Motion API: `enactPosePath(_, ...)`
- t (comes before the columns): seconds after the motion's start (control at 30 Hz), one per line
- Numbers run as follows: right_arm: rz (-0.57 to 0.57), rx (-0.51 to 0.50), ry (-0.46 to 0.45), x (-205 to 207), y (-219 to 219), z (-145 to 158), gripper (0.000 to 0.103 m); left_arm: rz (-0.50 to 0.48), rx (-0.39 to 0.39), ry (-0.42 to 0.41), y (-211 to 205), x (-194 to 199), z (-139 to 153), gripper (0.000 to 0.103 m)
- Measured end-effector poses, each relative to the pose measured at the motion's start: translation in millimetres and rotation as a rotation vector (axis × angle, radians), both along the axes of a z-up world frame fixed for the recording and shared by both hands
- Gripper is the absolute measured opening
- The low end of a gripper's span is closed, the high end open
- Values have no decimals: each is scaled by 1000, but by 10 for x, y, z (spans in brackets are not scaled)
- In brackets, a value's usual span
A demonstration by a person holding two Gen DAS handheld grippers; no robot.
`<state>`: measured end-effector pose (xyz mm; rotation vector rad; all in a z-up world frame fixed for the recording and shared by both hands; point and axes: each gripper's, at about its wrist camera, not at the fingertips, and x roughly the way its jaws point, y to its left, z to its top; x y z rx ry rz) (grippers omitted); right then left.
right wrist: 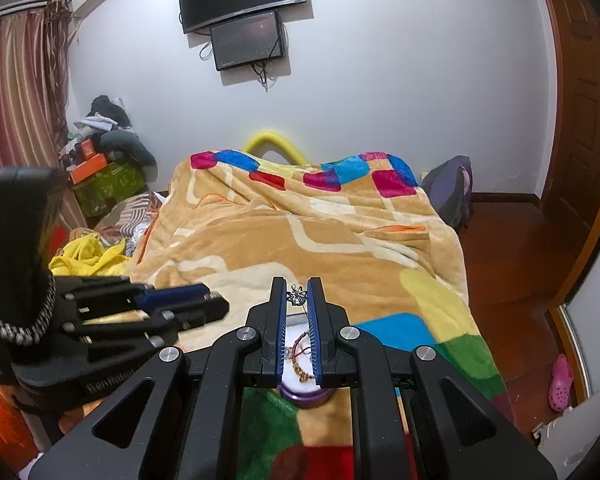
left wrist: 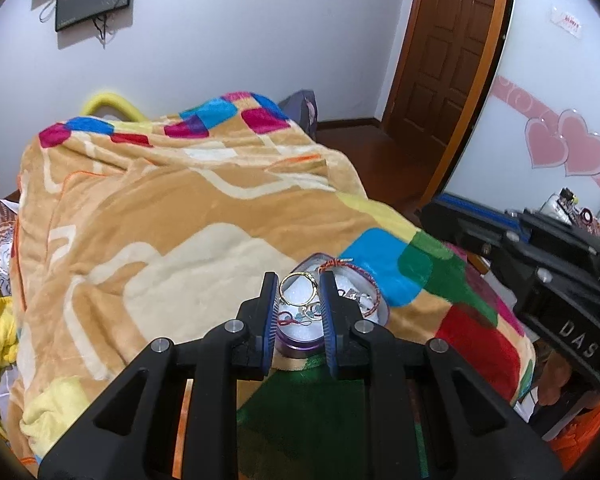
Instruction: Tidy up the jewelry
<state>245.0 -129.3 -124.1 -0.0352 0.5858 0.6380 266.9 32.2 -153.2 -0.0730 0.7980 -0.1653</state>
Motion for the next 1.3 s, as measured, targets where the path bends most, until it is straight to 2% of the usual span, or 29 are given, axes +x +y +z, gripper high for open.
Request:
enactPosePath(0.37, 24, -12, 97, 246, 118, -304, 9, -16, 2, 78, -5, 249, -335, 19)
enactPosePath(0.73, 41, -27, 168, 363, 149, -453, 9, -49, 19, 94, -85, 290, -452, 19)
enactPosePath(0.83, 40, -37, 188, 376, 142, -457, 10, -52, 23, 89, -87, 289, -443, 19)
enactPosePath(1.0, 35, -12, 213, 376, 96, -415, 21, -57, 17, 98, -83, 291, -429, 20)
enactPosePath(1.17, 21, -1, 186, 299, 32, -297, 22, -54, 22, 95, -84, 271, -359, 23)
enactPosePath(1.3, 7, 7, 144, 190, -33, -143, 22, -35, 20, 67, -64, 182, -191, 24)
